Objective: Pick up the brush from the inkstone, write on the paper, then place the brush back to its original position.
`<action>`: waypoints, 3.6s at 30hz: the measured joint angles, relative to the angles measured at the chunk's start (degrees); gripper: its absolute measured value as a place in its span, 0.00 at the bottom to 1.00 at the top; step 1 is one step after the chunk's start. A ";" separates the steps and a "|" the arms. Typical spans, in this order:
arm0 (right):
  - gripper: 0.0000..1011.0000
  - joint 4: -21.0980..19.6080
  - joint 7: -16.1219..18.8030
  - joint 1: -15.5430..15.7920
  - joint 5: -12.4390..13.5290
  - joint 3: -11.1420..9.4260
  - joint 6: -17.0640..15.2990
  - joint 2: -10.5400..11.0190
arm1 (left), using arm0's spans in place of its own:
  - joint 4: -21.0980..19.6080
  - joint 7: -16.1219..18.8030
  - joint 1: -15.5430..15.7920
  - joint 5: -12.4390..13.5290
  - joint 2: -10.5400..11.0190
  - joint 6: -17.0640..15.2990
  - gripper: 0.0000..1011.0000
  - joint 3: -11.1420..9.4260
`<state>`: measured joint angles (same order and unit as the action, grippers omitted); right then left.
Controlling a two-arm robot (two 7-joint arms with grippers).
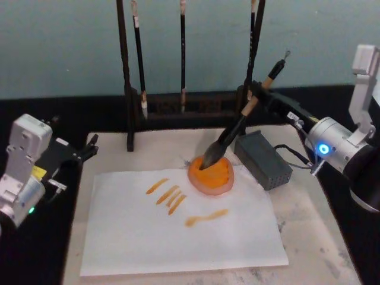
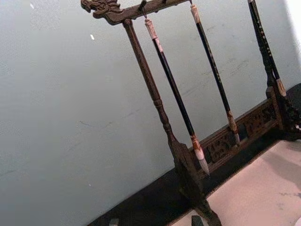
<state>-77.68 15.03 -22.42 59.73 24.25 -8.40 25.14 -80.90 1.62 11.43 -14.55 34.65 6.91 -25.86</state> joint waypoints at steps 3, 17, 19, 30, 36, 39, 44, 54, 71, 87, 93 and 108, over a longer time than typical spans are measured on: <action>0.18 -1.98 -0.12 0.31 -2.24 0.79 0.03 0.77 | 0.00 0.00 0.00 0.00 0.00 0.00 0.99 0.00; 0.18 -7.08 1.75 0.95 -7.55 2.78 -1.15 1.47 | 0.00 0.00 0.00 0.00 0.00 0.00 0.99 0.00; 0.18 -7.42 1.98 0.92 -8.33 3.21 -1.16 1.37 | 0.00 0.00 0.00 0.00 0.00 0.00 0.99 0.00; 0.18 -8.55 3.54 0.54 -12.99 5.54 -1.31 -0.28 | 0.00 0.00 0.00 0.00 0.00 0.00 0.99 0.00; 0.18 -8.58 4.27 0.24 -15.80 6.92 -1.35 -1.24 | 0.00 0.00 0.00 0.00 0.00 0.00 0.99 0.00; 0.18 -8.53 4.64 0.15 -17.05 7.55 -1.35 -1.65 | 0.00 0.00 0.00 0.00 0.00 0.00 0.99 0.00; 0.18 -8.53 5.19 0.08 -19.58 8.45 -1.01 -2.10 | 0.00 0.00 0.00 0.00 0.00 0.00 0.99 0.00; 0.18 -8.50 6.47 0.00 -22.41 8.98 -0.73 -2.85 | 0.00 0.00 0.00 0.00 0.00 0.00 0.99 0.00; 0.18 -6.40 8.53 -0.23 -26.04 9.28 -0.55 -5.16 | 0.00 0.00 0.00 0.00 0.00 0.00 0.99 0.00; 0.18 -5.61 8.74 0.10 -28.81 8.15 -0.27 -6.10 | 0.00 0.00 0.00 0.00 0.00 0.00 0.99 0.00; 0.18 -5.28 8.74 0.16 -29.71 7.67 -0.02 -6.40 | 0.00 0.00 0.00 0.00 0.00 0.00 0.99 0.00; 0.18 -4.17 8.43 0.00 -32.34 6.28 1.16 -7.17 | 0.00 0.00 0.00 0.00 0.00 0.00 0.99 0.00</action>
<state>-81.85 23.46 -22.42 27.39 30.52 -7.23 17.98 -80.90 1.62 11.43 -14.55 34.65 6.91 -25.86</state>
